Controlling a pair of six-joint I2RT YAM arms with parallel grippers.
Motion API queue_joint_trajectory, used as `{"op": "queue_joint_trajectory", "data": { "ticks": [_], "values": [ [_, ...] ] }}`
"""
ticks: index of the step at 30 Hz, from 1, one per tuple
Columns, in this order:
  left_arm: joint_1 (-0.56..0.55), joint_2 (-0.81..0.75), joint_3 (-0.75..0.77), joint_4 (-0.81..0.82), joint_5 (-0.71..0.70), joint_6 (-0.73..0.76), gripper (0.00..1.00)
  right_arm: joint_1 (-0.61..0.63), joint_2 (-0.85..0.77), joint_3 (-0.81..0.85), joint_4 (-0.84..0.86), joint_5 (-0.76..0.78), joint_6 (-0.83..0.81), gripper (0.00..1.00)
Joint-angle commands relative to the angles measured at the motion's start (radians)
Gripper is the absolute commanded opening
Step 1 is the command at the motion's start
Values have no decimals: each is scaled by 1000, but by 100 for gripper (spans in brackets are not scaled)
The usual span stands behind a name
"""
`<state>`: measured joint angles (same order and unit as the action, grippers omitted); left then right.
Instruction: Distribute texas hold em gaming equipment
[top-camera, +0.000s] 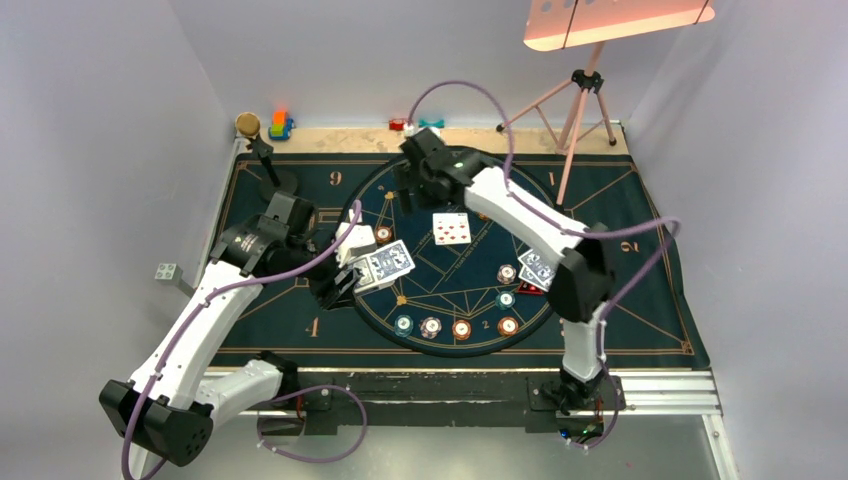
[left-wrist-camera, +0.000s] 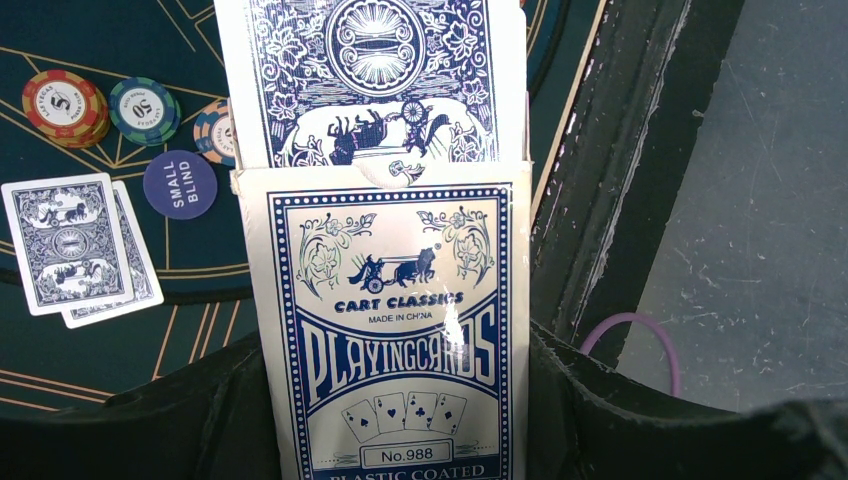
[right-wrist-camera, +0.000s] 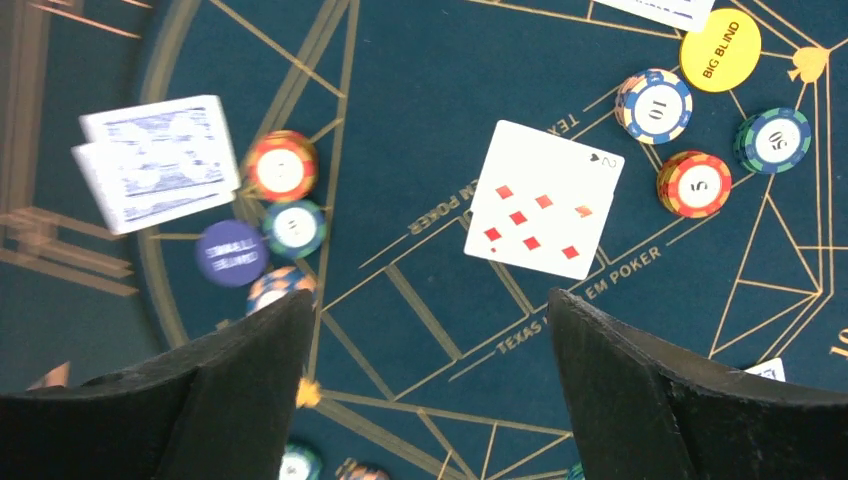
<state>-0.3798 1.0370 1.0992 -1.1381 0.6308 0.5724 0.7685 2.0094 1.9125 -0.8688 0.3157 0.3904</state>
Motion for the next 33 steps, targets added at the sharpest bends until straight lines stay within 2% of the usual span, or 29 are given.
{"op": "queue_joint_trajectory", "data": {
  "ticks": [1,5,8,11,16,24,33],
  "values": [
    [5,-15,14,24,34,23,10,-75,-230,-108,59,-255,61,91],
    [5,-13,10,23,28,26,9,-192,-458,-389,304,-609,132,93],
    [5,-10,5,39,16,19,9,-208,-579,-495,400,-722,145,94],
    [5,-9,3,54,12,13,8,-201,-638,-517,388,-802,140,95],
    [5,6,11,66,17,5,7,-172,-691,-626,518,-944,222,96],
    [5,27,25,80,24,-19,0,-35,-633,-619,563,-923,242,98],
    [5,8,19,71,12,-17,0,0,-562,-632,565,-888,238,98]
  ]
}}
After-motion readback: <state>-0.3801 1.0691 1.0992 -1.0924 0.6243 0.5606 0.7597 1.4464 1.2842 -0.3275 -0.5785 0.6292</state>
